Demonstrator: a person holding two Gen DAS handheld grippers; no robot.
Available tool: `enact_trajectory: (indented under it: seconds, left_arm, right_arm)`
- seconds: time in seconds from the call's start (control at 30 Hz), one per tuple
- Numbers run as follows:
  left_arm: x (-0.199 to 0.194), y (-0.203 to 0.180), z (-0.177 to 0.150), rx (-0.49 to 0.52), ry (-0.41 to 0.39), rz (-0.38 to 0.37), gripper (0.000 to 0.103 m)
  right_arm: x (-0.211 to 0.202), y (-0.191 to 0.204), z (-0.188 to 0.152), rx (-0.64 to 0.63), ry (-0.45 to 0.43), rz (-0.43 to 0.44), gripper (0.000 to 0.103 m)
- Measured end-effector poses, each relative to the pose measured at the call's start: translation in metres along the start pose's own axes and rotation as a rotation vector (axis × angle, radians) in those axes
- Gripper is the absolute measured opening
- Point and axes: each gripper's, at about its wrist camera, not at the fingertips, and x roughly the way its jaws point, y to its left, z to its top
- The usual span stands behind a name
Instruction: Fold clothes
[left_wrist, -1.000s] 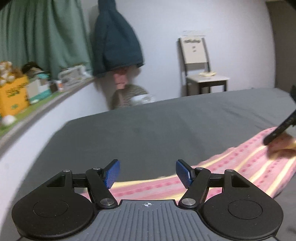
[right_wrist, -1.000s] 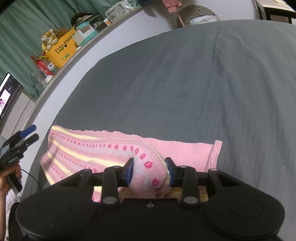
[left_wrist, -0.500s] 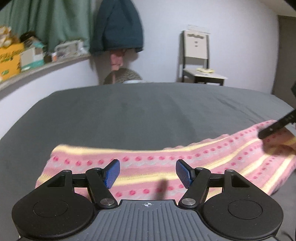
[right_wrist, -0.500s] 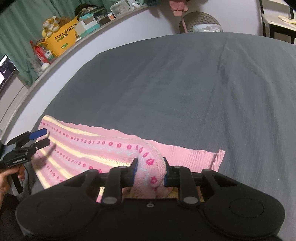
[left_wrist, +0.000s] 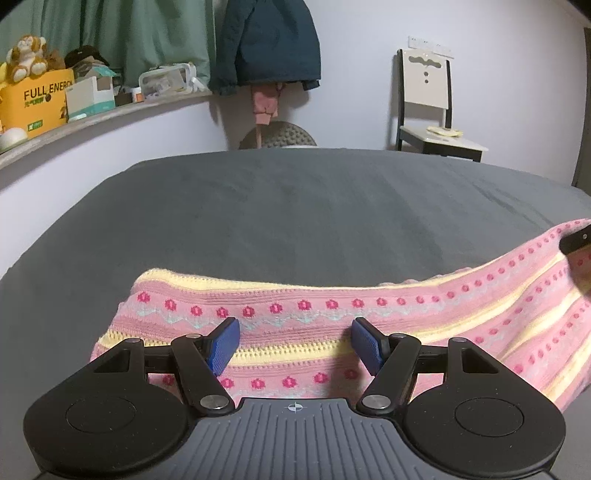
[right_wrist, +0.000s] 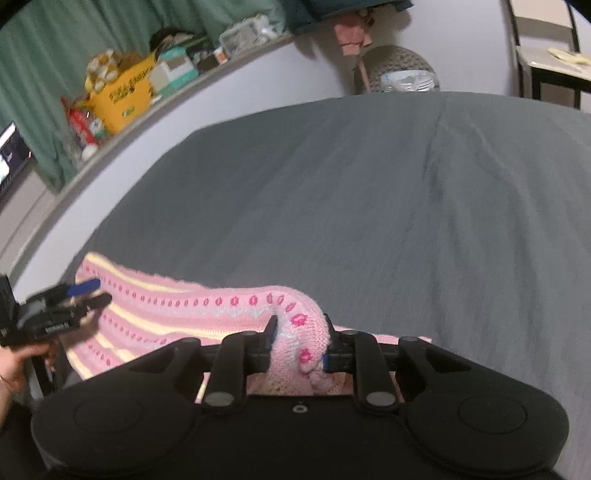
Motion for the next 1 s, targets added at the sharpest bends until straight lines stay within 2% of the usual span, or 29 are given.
enact_trajectory:
  seconds: [0.07,0.13,0.17,0.23,0.37,0.43,0.5,0.57,0.63,0.73,0.83,0.93,1.0]
  left_arm:
    - [0.002,0.001,-0.005,-0.005,-0.004,0.001,0.068]
    - [0.002,0.001,-0.006,-0.008,-0.011,0.004,0.068]
    - [0.001,0.001,-0.005,-0.01,-0.015,0.007,0.068]
    - [-0.004,0.003,-0.004,-0.021,-0.039,0.026,0.068]
    - [-0.018,0.017,0.003,-0.067,-0.105,0.1,0.068]
    - [-0.022,0.026,0.004,-0.084,-0.108,0.126,0.068]
    - [-0.024,0.033,0.004,-0.089,-0.097,0.136,0.068]
    - [-0.024,0.039,0.004,-0.086,-0.082,0.142,0.068]
    - [-0.024,0.044,0.004,-0.092,-0.072,0.164,0.068]
    - [-0.025,0.054,0.004,-0.131,-0.078,0.175,0.068]
    - [-0.024,0.061,0.003,-0.147,-0.088,0.192,0.068]
    - [-0.021,0.069,-0.001,-0.166,-0.075,0.196,0.068]
    - [-0.016,0.074,-0.003,-0.183,-0.056,0.19,0.068]
  right_arm:
    - [0.006,-0.005,-0.005,0.036,0.022,-0.017,0.024]
    - [0.012,-0.009,-0.011,0.069,0.046,-0.031,0.034]
    - [0.011,-0.013,-0.012,0.114,0.042,-0.007,0.038]
    - [0.007,-0.02,-0.013,0.201,0.035,0.041,0.052]
    - [-0.006,-0.02,-0.018,0.209,0.013,0.022,0.056]
    - [-0.012,-0.014,-0.02,0.173,0.012,-0.032,0.056]
    - [-0.018,-0.001,-0.02,0.084,-0.017,-0.133,0.056]
    - [-0.026,0.029,-0.019,-0.087,-0.084,-0.289,0.056]
    - [-0.027,0.065,-0.018,-0.278,-0.131,-0.335,0.056]
    - [-0.007,0.112,-0.012,-0.444,-0.094,-0.186,0.056]
    - [0.031,0.162,-0.007,-0.611,-0.032,-0.041,0.055]
    - [0.074,0.202,-0.008,-0.74,0.019,0.062,0.052]
    - [0.102,0.22,-0.006,-0.78,0.075,0.105,0.052]
